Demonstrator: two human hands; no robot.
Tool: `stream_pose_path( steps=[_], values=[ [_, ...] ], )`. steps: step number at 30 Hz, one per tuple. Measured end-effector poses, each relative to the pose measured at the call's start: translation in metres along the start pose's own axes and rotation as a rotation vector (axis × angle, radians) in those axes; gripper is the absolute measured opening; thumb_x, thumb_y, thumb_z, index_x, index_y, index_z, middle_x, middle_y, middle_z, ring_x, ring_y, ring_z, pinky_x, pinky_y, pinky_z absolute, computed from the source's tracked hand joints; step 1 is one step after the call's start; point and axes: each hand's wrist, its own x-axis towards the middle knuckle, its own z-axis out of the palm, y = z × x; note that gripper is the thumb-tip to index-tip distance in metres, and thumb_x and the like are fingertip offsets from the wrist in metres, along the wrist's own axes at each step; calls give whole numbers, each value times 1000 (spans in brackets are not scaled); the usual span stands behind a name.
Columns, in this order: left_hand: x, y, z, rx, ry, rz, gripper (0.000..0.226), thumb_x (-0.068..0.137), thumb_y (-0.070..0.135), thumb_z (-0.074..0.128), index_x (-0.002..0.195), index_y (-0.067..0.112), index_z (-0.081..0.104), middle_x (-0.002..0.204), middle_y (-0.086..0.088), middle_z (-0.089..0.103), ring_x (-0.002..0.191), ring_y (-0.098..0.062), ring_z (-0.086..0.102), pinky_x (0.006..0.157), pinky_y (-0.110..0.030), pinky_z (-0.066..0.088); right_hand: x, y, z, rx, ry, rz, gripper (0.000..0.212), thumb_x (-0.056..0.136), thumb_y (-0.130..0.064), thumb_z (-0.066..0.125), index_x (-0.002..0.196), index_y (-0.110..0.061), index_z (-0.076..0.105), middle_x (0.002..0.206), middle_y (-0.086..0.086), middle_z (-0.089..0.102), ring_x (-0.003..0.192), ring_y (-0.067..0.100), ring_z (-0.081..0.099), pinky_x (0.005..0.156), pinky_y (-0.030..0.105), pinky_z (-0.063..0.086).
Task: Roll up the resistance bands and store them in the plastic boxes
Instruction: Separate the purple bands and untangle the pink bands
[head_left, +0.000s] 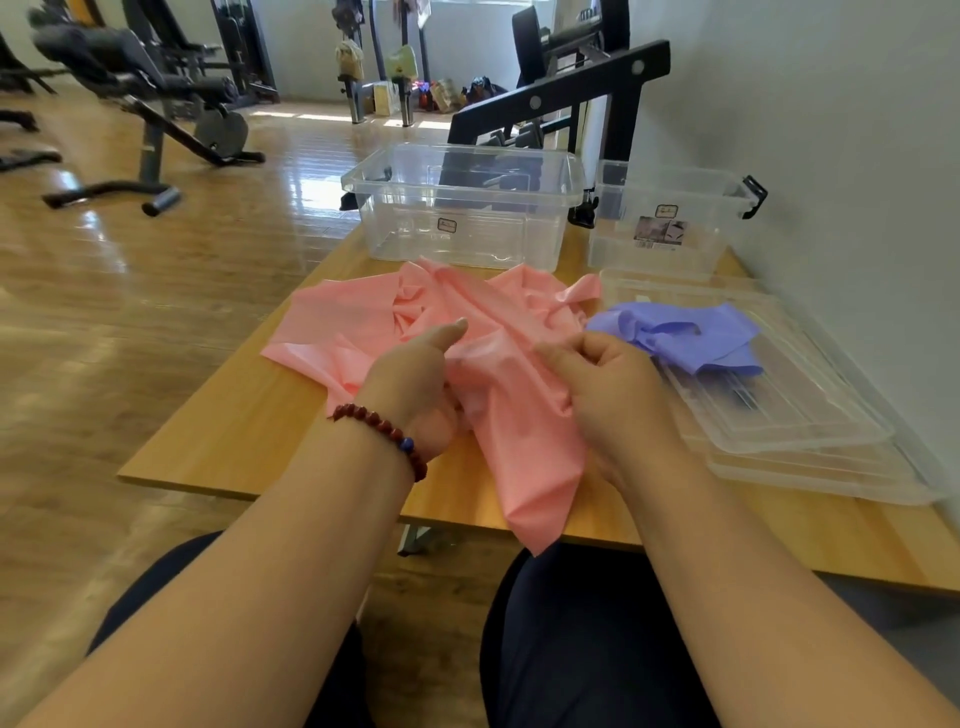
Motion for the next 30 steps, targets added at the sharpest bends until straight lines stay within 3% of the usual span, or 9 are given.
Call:
stream_pose_path(
  steps=[3, 7, 10, 12, 16, 19, 23, 25, 30],
  values=[
    [6, 11, 0, 23, -54, -34, 43, 94, 34, 60, 124, 3, 57, 82, -12, 73, 68, -24, 72, 57, -35, 57, -2, -3, 6, -22, -68, -153, 11, 89, -25, 71, 80, -19, 73, 63, -8, 61, 58, 0, 51, 59, 11, 41],
    [24, 29, -2, 145, 19, -16, 48, 86, 40, 70, 115, 4, 58, 108, -13, 69, 98, -30, 68, 93, -46, 54, -6, 0, 14, -82, -164, -212, 12, 88, -23, 71, 82, -33, 73, 84, -10, 72, 79, -5, 61, 70, 3, 43],
    [42, 40, -3, 190, 77, 44, 50, 81, 35, 76, 119, 7, 58, 120, -9, 64, 103, -27, 65, 88, -41, 56, -4, 3, 16, -91, -185, -198, 14, 88, -20, 72, 86, -33, 75, 81, -18, 70, 78, -13, 59, 71, 1, 41],
    [52, 40, -3, 260, 154, 198, 34, 85, 24, 74, 113, 11, 60, 115, -1, 62, 102, -20, 62, 78, -35, 57, 1, 7, 17, -119, -161, -191, 11, 88, -20, 71, 87, -29, 77, 78, -19, 69, 76, -12, 59, 69, 2, 40],
    [64, 40, -8, 599, 245, 569, 40, 91, 13, 61, 131, 16, 58, 118, 5, 59, 92, -6, 57, 77, -12, 45, 19, 10, 20, -252, -19, -174, 10, 89, -26, 68, 81, -32, 68, 77, -18, 66, 76, -5, 58, 66, 7, 41],
    [72, 46, -11, 695, 272, 663, 39, 93, 14, 60, 132, 19, 58, 122, 0, 62, 96, -9, 56, 87, -20, 46, 35, 6, 25, -262, 91, -170, 11, 88, -25, 67, 77, -23, 68, 75, -10, 67, 75, 3, 60, 66, 16, 45],
    [87, 56, -13, 848, 267, 751, 49, 95, 20, 62, 141, 21, 48, 102, 8, 54, 87, -5, 51, 82, -17, 38, 64, -9, 38, -280, 115, -207, 19, 89, -20, 64, 73, -30, 63, 73, -10, 65, 73, 9, 63, 70, 25, 50],
    [96, 61, -14, 956, 269, 780, 48, 94, 22, 63, 141, 18, 50, 111, 5, 54, 101, -11, 53, 88, -16, 36, 86, -13, 47, -324, 131, -265, 13, 89, -17, 62, 78, -23, 67, 77, -5, 66, 75, 14, 63, 72, 30, 51],
    [136, 68, -15, 1076, 286, 782, 25, 92, 31, 65, 109, 14, 74, 122, -1, 42, 125, -24, 43, 106, -22, 27, 146, -18, 72, -470, 146, -343, 20, 93, -24, 61, 108, -14, 70, 106, 3, 65, 96, 15, 56, 77, 20, 35]
  ],
)
